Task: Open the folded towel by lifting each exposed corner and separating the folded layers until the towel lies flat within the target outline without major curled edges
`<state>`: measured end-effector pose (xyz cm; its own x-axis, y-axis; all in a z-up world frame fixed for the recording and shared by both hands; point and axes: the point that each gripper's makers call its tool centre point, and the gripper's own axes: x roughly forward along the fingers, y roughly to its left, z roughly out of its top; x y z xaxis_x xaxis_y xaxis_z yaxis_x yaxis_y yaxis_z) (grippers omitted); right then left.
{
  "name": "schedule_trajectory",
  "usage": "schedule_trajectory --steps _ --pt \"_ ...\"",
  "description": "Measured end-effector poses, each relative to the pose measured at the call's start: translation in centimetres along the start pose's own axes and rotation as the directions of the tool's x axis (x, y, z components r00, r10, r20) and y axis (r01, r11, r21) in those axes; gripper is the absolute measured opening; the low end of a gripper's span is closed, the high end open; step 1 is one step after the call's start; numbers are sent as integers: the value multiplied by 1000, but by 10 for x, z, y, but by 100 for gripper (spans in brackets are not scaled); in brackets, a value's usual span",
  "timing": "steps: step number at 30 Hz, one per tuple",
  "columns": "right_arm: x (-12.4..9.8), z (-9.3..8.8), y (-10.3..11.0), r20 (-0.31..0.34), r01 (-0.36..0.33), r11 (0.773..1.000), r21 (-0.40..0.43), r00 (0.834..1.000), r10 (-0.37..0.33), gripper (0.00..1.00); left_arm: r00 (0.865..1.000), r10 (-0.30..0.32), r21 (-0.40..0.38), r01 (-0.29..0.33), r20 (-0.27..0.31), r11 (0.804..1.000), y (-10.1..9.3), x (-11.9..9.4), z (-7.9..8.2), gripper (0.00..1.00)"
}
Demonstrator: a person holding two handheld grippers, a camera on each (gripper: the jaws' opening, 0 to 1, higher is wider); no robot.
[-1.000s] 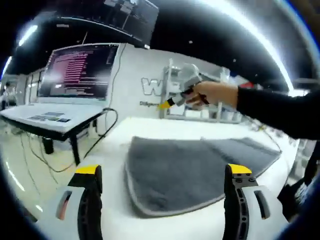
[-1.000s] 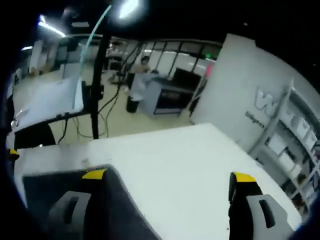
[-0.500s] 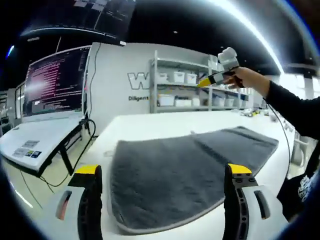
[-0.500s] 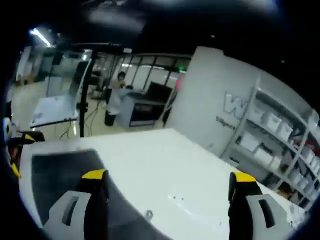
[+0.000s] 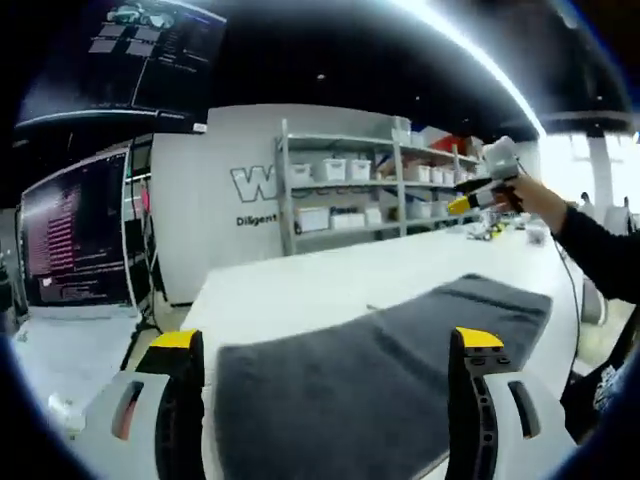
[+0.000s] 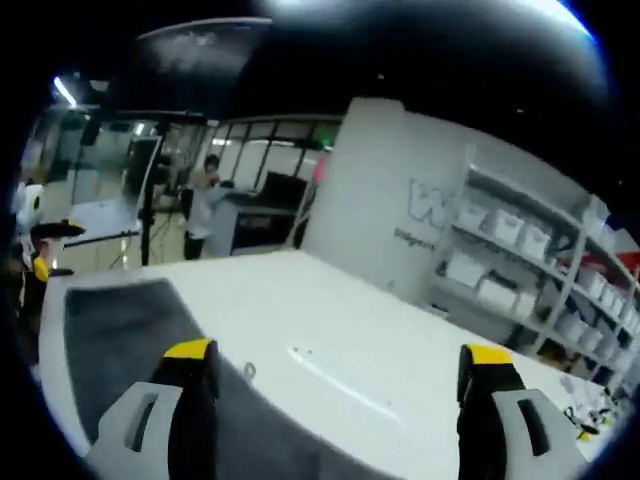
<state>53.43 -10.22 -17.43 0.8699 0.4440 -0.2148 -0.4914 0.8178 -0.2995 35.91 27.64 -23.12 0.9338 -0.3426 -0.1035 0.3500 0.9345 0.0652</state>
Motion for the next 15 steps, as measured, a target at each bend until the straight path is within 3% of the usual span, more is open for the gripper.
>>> schedule_trajectory --steps 4,9,15 --pt "-30 -10 -18 29 27 999 43 999 -28 100 1000 6 7 -6 8 1000 8 1 10 100" --pt "-76 -40 -42 40 112 992 55 993 -114 100 1000 -8 -9 8 6 1000 15 1 10 100" --pt "-129 -79 -45 48 180 979 93 981 -185 100 1000 -26 -14 26 7 1000 16 0 7 100"
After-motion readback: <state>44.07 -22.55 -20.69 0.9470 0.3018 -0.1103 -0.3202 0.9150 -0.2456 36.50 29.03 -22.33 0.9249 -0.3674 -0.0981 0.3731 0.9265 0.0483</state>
